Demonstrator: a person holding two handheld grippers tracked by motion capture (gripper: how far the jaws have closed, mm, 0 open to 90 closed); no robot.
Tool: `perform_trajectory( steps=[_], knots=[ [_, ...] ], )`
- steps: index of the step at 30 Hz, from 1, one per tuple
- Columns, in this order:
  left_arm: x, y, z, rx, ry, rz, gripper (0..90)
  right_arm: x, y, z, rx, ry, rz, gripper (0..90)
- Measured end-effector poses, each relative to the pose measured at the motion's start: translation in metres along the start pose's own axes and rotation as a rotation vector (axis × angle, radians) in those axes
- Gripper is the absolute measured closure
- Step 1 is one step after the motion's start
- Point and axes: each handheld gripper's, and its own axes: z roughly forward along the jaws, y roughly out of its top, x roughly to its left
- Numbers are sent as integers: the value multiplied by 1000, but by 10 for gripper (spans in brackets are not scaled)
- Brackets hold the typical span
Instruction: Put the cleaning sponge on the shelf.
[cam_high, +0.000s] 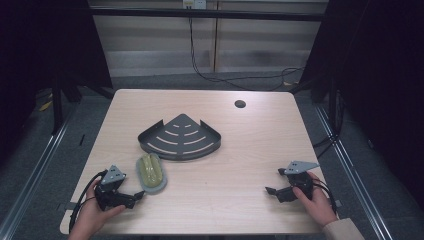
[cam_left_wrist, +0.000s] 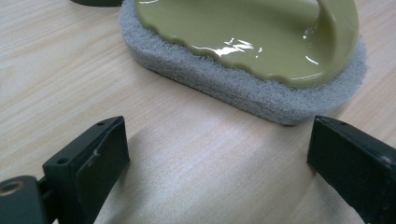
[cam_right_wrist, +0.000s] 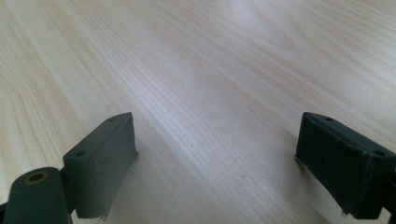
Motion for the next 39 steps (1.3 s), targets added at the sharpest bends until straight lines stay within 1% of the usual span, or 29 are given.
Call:
perform_trajectory(
  steps=[2, 4, 5, 6, 7, 8, 9, 10, 11, 12, 13, 14, 15, 16, 17, 18, 19, 20, 21, 23, 24, 25, 27, 29, 30, 34, 35, 36, 39],
  knots=[
    [0, 0, 0, -3, 1, -3, 60, 0, 0, 0, 0, 0, 0, 114],
    [-1, 1, -3, 22, 9, -10, 74, 0, 1, 1, 0, -1, 1, 113],
    [-1, 1, -3, 22, 9, -10, 88, 0, 1, 1, 0, -1, 1, 113],
    [-1, 4, -7, 69, 19, -22, 109, 0, 1, 1, 1, -2, 0, 113],
    [-1, 4, -7, 69, 19, -22, 140, 0, 1, 1, 1, -2, 0, 113],
    [-2, 8, -13, 131, 27, -50, 176, 0, 1, 1, 1, -2, 2, 113],
    [-2, 10, -15, 152, 32, -96, 179, 0, 1, 1, 1, -2, 2, 113],
    [-2, 10, -15, 152, 32, -96, 181, 0, 1, 1, 1, -2, 2, 113],
    [-1, 13, -18, 187, 26, -163, 187, 0, 1, 1, 1, -2, 1, 113],
    [-1, 13, -18, 187, 26, -163, 194, 0, 1, 1, 2, -2, 2, 113],
    [1, 17, -24, 233, 21, -192, 200, 0, 1, 1, 1, -2, 2, 113],
    [1, 20, -27, 253, 22, -201, 203, 0, 1, 1, 1, -3, 1, 113],
    [1, 23, -30, 264, 20, -214, 210, 0, 1, 1, 1, -2, 2, 113],
    [1, 23, -30, 264, 20, -214, 218, 0, 1, 1, 1, -2, 0, 113],
    [0, 31, -36, 283, 10, -237, 223, 0, 1, 1, 1, -2, 2, 113],
    [0, 31, -36, 283, 10, -237, 226, 0, 1, 1, 1, -2, 2, 113],
    [-1, 38, -40, 301, 5, -248, 229, 0, 1, 1, 1, -2, 2, 113],
    [-1, 38, -40, 301, 5, -248, 229, 0, 1, 1, 1, -2, 2, 113],
    [-1, 42, -42, 331, -6, -260, 229, 0, 1, 1, 1, -2, 2, 113],
    [1, 53, -46, 369, -17, -265, 231, 0, 1, 1, 1, -2, 2, 113],
    [1, 53, -46, 369, -17, -265, 231, 0, 1, 1, 1, -2, 2, 113],
    [3, 58, -47, 384, -21, -271, 231, 0, 1, 1, 1, -2, 1, 113],
    [6, 63, -48, 394, -14, -271, 231, 0, 1, 2, -1, -2, -2, 113],
    [7, 68, -49, 402, -9, -291, 231, 0, 1, 2, -1, -2, 1, 113],
    [8, 69, -49, 400, -8, -289, 231, 0, 1, 2, -1, -3, 1, 113],
    [9, 76, -46, 436, -10, -288, 235, 0, 1, 2, -1, -3, 0, 112],
    [9, 76, -46, 436, -10, -288, 236, 0, 1, 2, -1, -3, 0, 112],
    [11, 79, -44, 454, -12, -284, 237, 0, 1, 2, -1, -3, 0, 112],
    [12, 82, -42, 455, -6, -287, 237, 0, 1, 2, -1, -2, 0, 112]
  ],
)
